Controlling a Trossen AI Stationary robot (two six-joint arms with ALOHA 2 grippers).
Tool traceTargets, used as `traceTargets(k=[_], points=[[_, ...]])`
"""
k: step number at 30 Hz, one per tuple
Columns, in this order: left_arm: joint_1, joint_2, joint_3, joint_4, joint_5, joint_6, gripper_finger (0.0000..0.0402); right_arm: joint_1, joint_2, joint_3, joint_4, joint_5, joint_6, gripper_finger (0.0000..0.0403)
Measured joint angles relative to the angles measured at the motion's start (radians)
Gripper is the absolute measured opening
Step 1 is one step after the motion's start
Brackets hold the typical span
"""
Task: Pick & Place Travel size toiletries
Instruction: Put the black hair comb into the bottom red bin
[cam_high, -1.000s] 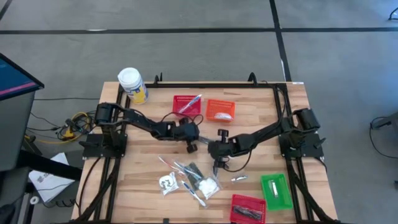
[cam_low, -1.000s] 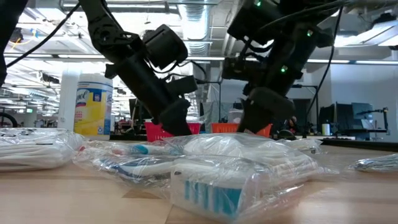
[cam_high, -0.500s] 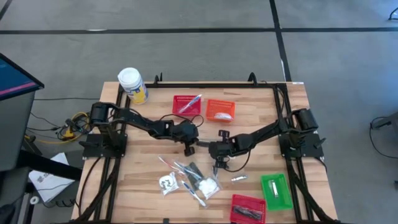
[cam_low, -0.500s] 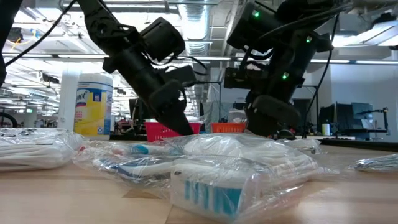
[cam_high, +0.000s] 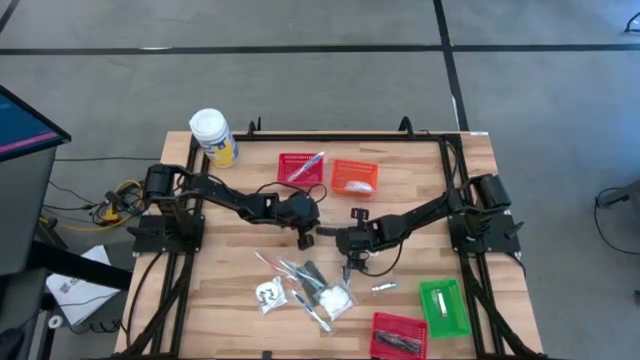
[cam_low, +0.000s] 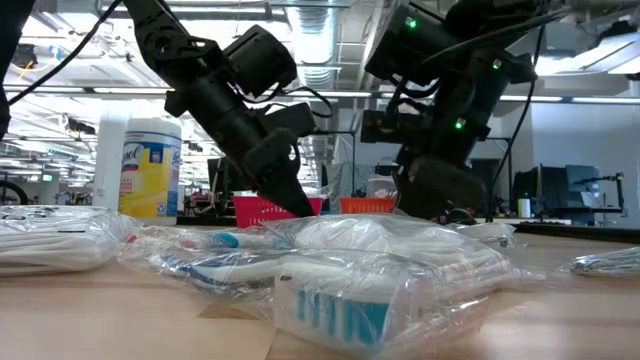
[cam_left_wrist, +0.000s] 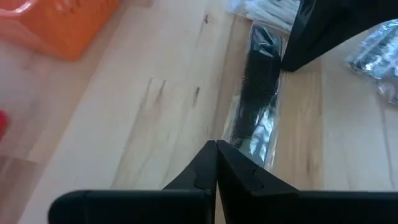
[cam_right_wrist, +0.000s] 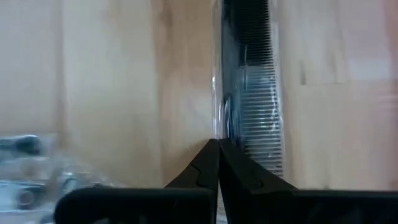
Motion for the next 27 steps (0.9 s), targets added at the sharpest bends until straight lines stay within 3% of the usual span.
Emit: traceTargets(k=[8, 27], points=[[0.0, 0.0, 0.0, 0.005, -0.003, 0.0, 0.0001, -0.018, 0.003, -0.001, -0.02, 0.141, -0.062, 0.0], [0.008, 0.053, 0.0, 0.025, -0.001, -0.026, 0.0001, -0.023, 0.002, -0.002, -0.014, 0.148, -0.058, 0.0]])
